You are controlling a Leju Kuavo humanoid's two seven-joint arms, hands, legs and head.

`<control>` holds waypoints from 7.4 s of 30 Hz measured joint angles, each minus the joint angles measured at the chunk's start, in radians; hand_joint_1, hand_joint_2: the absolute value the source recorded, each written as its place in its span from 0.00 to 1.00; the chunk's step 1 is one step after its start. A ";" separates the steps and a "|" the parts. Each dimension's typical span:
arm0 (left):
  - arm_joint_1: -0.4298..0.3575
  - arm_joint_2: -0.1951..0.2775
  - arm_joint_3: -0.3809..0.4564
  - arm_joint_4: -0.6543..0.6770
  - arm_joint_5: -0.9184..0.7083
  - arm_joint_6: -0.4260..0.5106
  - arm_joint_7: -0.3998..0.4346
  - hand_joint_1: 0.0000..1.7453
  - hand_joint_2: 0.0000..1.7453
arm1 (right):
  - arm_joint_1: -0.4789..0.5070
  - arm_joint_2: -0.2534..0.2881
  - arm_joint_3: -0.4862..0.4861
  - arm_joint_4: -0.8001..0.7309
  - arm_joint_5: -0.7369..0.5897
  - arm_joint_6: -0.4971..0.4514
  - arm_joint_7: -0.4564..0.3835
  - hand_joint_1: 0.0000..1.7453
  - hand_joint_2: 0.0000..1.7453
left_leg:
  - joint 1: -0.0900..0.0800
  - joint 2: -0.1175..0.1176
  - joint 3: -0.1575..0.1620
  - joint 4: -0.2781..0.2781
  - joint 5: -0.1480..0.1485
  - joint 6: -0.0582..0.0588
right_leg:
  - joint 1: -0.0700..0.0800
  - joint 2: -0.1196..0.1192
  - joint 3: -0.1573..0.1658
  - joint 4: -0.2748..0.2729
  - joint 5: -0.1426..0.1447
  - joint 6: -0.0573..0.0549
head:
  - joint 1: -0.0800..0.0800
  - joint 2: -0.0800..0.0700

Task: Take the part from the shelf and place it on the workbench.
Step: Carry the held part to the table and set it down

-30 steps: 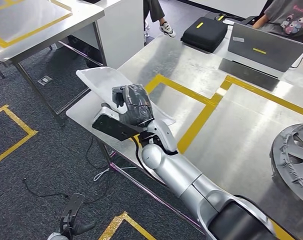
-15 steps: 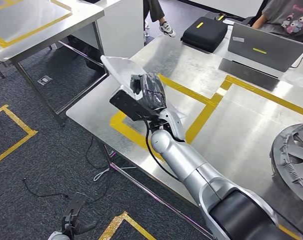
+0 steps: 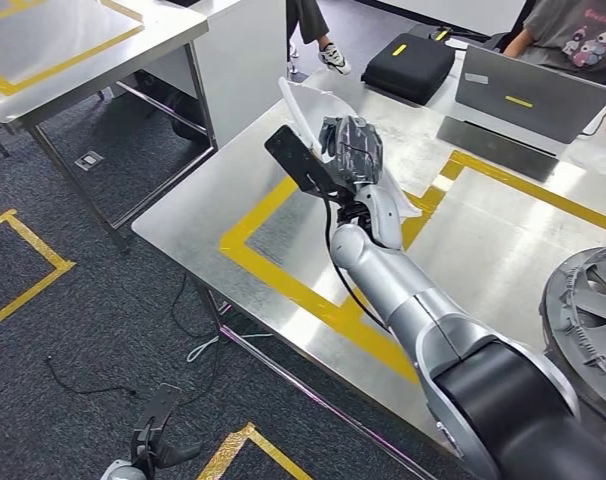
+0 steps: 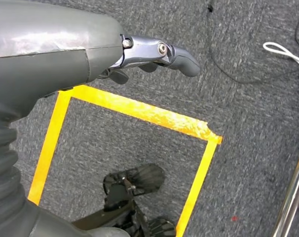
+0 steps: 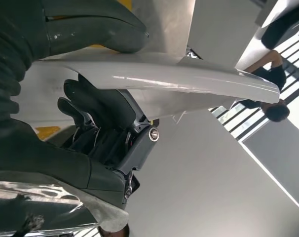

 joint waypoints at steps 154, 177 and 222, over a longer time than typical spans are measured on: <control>0.150 0.076 0.165 0.000 0.266 0.112 -0.158 0.00 0.00 | 1.186 -0.283 0.066 -1.314 -0.311 0.133 -0.591 0.00 0.00 | -0.013 -0.060 0.033 -0.005 -0.022 0.032 | 0.015 0.012 -0.066 0.236 -0.134 -0.014 | 0.002 0.000; 0.156 0.077 0.172 0.000 0.264 0.112 -0.159 0.00 0.00 | 1.181 -0.285 0.060 -1.316 -0.311 0.138 -0.581 0.00 0.00 | -0.011 0.032 0.043 -0.009 -0.028 0.012 | 0.019 -0.099 0.073 0.013 -0.079 -0.006 | -0.002 0.000; 0.155 0.076 0.174 0.000 0.264 0.111 -0.158 0.00 0.00 | 1.183 -0.288 0.048 -1.317 -0.313 0.138 -0.579 0.00 0.00 | -0.008 -0.125 0.032 -0.004 -0.018 -0.002 | 0.010 0.055 0.040 0.013 -0.035 -0.025 | 0.015 0.000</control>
